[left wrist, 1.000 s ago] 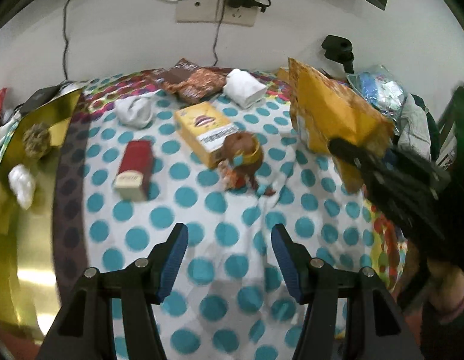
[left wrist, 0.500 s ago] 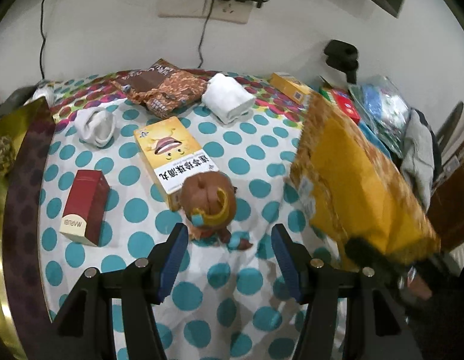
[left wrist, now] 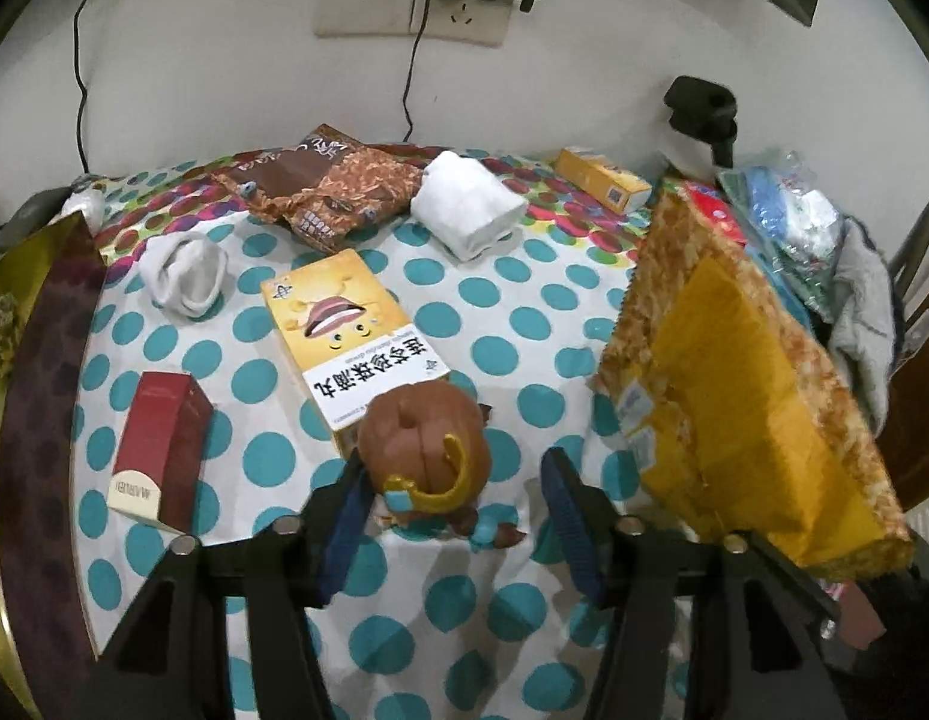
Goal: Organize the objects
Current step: 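Grasp the brown figurine with the left tool and lift it, then lower the brown figurine into the gold tray with the left tool and release, then carry the yellow snack bag with the right tool into the gold tray and release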
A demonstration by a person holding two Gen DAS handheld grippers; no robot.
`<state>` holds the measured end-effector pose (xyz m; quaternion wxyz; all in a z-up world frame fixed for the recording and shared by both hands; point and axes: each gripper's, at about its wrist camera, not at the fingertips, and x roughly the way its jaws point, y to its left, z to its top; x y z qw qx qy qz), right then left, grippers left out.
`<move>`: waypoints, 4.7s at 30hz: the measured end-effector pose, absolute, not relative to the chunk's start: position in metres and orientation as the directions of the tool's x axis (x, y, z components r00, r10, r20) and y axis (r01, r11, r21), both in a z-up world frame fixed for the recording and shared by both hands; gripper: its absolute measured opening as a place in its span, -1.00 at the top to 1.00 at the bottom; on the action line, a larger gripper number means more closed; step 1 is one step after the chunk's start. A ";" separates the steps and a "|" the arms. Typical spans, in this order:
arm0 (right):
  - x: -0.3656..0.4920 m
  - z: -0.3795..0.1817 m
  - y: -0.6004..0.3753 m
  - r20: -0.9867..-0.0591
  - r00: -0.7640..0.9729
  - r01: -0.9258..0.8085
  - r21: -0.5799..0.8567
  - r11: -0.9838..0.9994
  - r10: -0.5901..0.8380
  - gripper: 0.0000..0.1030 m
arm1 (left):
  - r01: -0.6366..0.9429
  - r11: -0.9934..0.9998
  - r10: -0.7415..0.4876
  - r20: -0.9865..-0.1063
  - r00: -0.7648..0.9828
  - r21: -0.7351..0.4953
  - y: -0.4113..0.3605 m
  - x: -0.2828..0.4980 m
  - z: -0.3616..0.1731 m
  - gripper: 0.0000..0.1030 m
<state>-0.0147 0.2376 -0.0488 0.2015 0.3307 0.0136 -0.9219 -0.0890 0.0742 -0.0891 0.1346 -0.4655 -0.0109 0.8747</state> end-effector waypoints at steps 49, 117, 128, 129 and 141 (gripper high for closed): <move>-0.010 -0.053 0.213 -0.639 -0.717 0.357 0.006 -0.934 -0.278 0.47 | -0.077 -0.993 0.115 -0.732 -0.671 -0.086 -0.006 -0.016 0.005 0.32; -0.008 -0.056 0.215 -0.648 -0.707 0.360 0.015 -0.933 -0.283 0.43 | 0.096 -0.995 -0.045 -0.887 -0.459 0.001 -0.160 -0.229 -0.070 0.32; -0.007 -0.058 0.211 -0.651 -0.708 0.364 -0.002 -0.932 -0.275 0.41 | 0.156 -0.986 -0.016 -0.881 -0.472 -0.066 -0.169 -0.226 -0.068 0.27; -0.007 -0.058 0.210 -0.651 -0.708 0.363 -0.003 -0.932 -0.274 0.41 | 0.162 -0.985 -0.019 -0.880 -0.475 -0.066 -0.170 -0.224 -0.067 0.27; -0.006 -0.056 0.213 -0.641 -0.723 0.340 -0.008 -0.940 -0.257 0.47 | 0.162 -0.985 -0.045 -0.822 -0.568 -0.058 -0.154 -0.147 -0.020 0.17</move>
